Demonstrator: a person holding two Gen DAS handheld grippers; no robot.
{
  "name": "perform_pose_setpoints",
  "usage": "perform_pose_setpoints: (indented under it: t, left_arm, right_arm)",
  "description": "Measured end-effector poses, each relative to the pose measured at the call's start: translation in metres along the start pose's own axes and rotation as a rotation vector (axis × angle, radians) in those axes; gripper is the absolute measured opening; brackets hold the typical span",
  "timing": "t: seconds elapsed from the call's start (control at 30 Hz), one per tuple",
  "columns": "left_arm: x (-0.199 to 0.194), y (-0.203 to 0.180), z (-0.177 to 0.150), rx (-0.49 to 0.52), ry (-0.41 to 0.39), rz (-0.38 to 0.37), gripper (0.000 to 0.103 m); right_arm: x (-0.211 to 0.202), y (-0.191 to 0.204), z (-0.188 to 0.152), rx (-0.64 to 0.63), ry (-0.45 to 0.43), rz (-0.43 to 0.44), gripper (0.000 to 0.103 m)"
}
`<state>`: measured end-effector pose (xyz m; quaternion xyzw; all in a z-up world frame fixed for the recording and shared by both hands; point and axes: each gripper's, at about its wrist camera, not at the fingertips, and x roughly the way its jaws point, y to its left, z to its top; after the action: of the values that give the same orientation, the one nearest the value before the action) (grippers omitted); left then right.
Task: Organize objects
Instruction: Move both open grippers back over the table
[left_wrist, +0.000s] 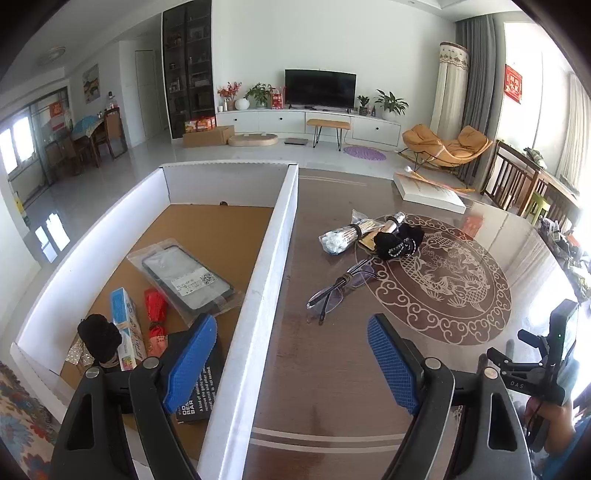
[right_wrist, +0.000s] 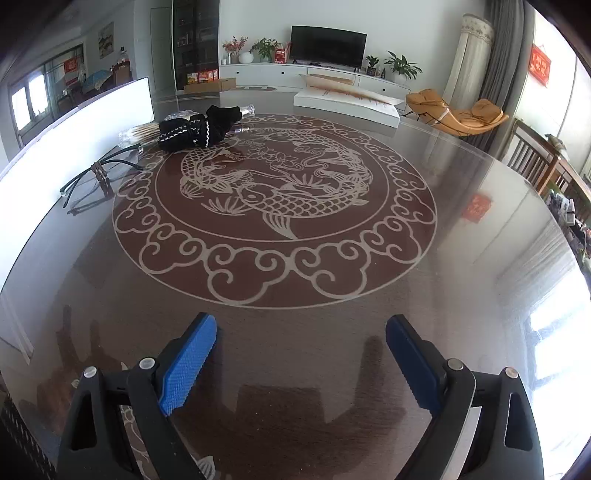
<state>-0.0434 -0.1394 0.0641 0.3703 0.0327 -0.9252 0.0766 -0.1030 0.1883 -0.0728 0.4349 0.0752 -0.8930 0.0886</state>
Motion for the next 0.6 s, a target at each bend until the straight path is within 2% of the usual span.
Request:
perform_pose_setpoints:
  t: [0.4,0.5,0.6]
  left_arm:
    - [-0.008,-0.016,0.0,0.043,-0.016,0.011,0.084]
    - [-0.006,-0.02,-0.005,0.046,-0.005,-0.006,0.084]
    - [0.004,-0.032,-0.019,0.068,0.038,-0.051,0.084]
  right_arm:
    - [0.006,-0.002,0.001,0.026,0.02,0.001,0.097]
    - [0.008,-0.004,0.0,0.035,0.026,0.003,0.099]
    - [0.009,-0.005,0.0,0.04,0.031,-0.001,0.102]
